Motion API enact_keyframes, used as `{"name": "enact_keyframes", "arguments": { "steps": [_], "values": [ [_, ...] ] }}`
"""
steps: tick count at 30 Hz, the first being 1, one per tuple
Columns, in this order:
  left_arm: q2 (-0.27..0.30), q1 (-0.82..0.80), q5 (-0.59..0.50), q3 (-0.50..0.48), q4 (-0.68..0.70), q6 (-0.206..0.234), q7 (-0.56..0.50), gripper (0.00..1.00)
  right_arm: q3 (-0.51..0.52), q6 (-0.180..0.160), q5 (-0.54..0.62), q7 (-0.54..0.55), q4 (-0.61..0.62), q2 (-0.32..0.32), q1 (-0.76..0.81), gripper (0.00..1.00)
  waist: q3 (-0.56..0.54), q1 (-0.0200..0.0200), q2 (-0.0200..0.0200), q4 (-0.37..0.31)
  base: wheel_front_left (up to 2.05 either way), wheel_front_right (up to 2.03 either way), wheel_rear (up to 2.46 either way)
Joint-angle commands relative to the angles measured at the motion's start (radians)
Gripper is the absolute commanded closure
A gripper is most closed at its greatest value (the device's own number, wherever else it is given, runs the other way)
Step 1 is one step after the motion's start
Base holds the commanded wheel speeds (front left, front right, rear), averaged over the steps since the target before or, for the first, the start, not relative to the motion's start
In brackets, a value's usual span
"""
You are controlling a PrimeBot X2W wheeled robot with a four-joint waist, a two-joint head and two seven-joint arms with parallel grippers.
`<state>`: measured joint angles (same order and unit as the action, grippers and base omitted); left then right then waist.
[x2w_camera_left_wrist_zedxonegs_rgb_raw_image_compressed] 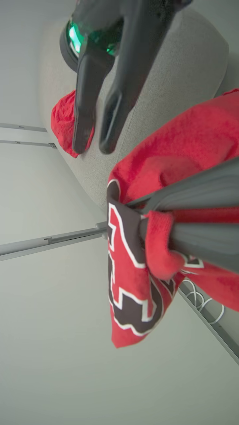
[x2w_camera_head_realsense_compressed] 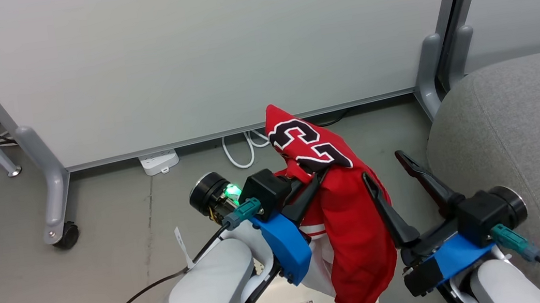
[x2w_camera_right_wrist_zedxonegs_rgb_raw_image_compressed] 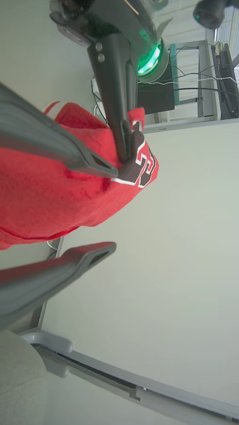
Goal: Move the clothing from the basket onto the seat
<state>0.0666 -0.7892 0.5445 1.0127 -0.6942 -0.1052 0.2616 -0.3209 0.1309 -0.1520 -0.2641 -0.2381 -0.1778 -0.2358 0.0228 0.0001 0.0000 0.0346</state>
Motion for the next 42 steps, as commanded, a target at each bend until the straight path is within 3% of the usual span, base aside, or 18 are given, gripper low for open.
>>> {"name": "enact_keyframes", "arguments": {
  "steps": [1,13,31,32,33,34,42],
  "values": [
    [0.0,-0.011,-0.004,0.003,0.006,0.003,0.005,1.0,-0.014,0.0,-0.006,0.0,-0.018,-0.007,-0.022,0.0,0.005,-0.0001,0.0,0.004,0.0,0.0,0.0],
    [-0.01,-0.031,-0.009,0.02,0.025,0.003,0.005,1.0,-0.15,0.0,-0.002,0.0,-0.247,-0.017,-0.172,0.0,0.028,-0.0001,0.0,0.027,0.0,0.0,0.0],
    [-0.016,-0.053,0.001,0.051,0.046,0.005,0.005,1.0,-0.178,0.0,-0.024,0.0,-0.417,0.004,-0.283,0.0,0.047,-0.0001,0.0,0.038,0.0,0.0,0.0],
    [-0.016,-0.053,0.002,0.052,0.047,0.005,0.005,1.0,-0.181,0.0,-0.029,0.0,-0.423,0.005,-0.284,0.3,0.047,-0.0001,0.0,0.038,0.0,0.0,0.0],
    [-0.016,-0.053,0.003,0.054,0.048,0.005,0.005,1.0,-0.182,0.0,-0.031,0.0,-0.425,0.005,-0.287,0.73,0.047,-0.0001,0.0,0.038,0.0,0.0,0.0],
    [-0.016,-0.052,0.005,0.055,0.048,0.006,0.005,1.0,-0.184,0.0,-0.033,0.0,-0.426,0.004,-0.289,1.0,0.047,-0.0001,0.0,0.037,0.0,0.0,0.0],
    [-0.016,-0.06,0.012,0.066,0.046,0.009,0.005,1.0,-0.194,0.0,-0.049,0.0,-0.42,0.001,-0.303,1.0,0.055,-0.0001,0.0,0.035,0.0,0.0,0.0]
  ]
}}
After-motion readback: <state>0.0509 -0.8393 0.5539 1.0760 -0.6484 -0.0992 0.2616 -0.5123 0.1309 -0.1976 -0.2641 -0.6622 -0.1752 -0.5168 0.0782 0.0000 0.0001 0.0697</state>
